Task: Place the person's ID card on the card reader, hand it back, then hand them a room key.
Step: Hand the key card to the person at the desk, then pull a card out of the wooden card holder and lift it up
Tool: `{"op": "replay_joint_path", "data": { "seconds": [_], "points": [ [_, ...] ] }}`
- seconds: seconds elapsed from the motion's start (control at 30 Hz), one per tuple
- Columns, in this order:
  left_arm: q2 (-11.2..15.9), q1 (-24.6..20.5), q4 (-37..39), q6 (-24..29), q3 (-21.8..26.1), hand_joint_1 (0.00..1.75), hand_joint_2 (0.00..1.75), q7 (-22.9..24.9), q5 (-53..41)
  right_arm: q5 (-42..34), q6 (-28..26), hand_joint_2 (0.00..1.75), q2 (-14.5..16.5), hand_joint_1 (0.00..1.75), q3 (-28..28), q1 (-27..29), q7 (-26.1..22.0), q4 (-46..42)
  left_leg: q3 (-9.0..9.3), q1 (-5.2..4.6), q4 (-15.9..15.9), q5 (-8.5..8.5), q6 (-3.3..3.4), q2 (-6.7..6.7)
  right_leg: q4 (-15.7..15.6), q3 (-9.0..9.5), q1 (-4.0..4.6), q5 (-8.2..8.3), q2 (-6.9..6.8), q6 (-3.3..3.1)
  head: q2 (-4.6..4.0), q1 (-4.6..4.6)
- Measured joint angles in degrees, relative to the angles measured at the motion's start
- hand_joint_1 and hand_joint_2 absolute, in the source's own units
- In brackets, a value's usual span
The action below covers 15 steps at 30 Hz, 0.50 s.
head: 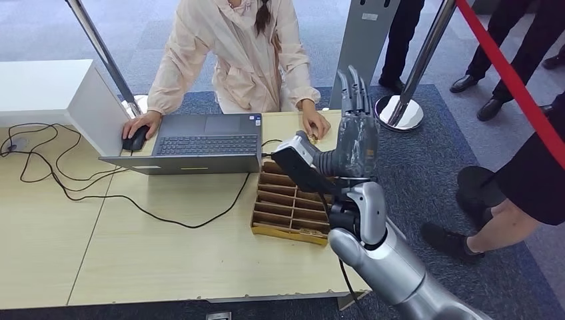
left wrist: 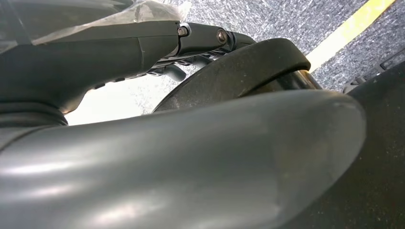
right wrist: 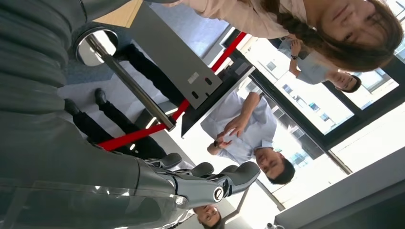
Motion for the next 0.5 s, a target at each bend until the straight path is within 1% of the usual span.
{"op": "replay_joint_path", "data": {
  "seconds": [0.1, 0.23, 0.27, 0.33, 0.4, 0.5],
  "points": [
    [-0.1, 0.1, 0.0, 0.2, 0.6, 0.0, 0.0, 0.1, 0.0, 0.1, 0.4, 1.75, -2.1, 0.0, -1.8, 4.5, -0.8, -4.6, 0.0, 0.0, 0.0, -0.01, 0.0, 0.0, 0.0, 0.0, 0.0, 0.0, 0.0, 0.0, 0.01, 0.0],
    [-0.2, 0.1, 0.0, 0.4, 1.0, 0.0, 0.0, 0.1, 0.0, 0.4, 1.3, 1.75, -3.7, 0.0, -3.1, 8.3, -1.6, -7.5, 0.02, 0.01, 0.0, -0.02, 0.0, 0.03, 0.0, 0.0, 0.0, 0.0, 0.02, -0.01, 0.01, -0.01],
    [-0.5, 0.1, 0.0, 0.9, 1.0, 0.0, 0.0, 0.5, 0.0, 0.6, 1.6, 1.75, -4.0, 0.0, -3.4, 9.2, -1.7, -8.0, 0.01, 0.01, 0.0, -0.01, -0.01, 0.02, 0.0, 0.0, 0.0, -0.01, 0.01, -0.01, 0.01, 0.0],
    [-2.2, 0.0, 0.0, 2.6, 0.7, 0.0, 0.0, 2.0, -0.9, 1.1, 2.2, 1.75, -4.3, 0.0, -3.6, 11.1, -1.8, -8.4, -0.01, -0.04, 0.0, -0.01, -0.01, -0.03, 0.0, 0.0, -0.03, -0.01, 0.0, -0.01, 0.01, 0.0],
    [-4.3, 0.0, 0.2, 4.3, 0.1, 0.0, 0.0, 3.7, -7.5, 1.6, 2.7, 1.75, -4.1, 0.0, -3.6, 12.8, -1.8, -8.3, -0.02, -0.1, 0.0, -0.01, -0.01, -0.08, 0.0, -0.02, -0.08, -0.02, 0.0, 0.0, 0.01, -0.01],
    [-6.3, -0.1, 0.3, 5.0, -0.5, 0.0, 0.0, 4.3, -26.2, 1.4, 3.1, 1.75, -3.9, 0.0, -3.4, 14.7, -1.9, -7.8, -0.07, -0.12, 0.0, 0.0, 0.0, -0.19, 0.1, -0.02, -0.1, -0.04, -0.1, 0.04, 0.01, -0.01]
  ]
}}
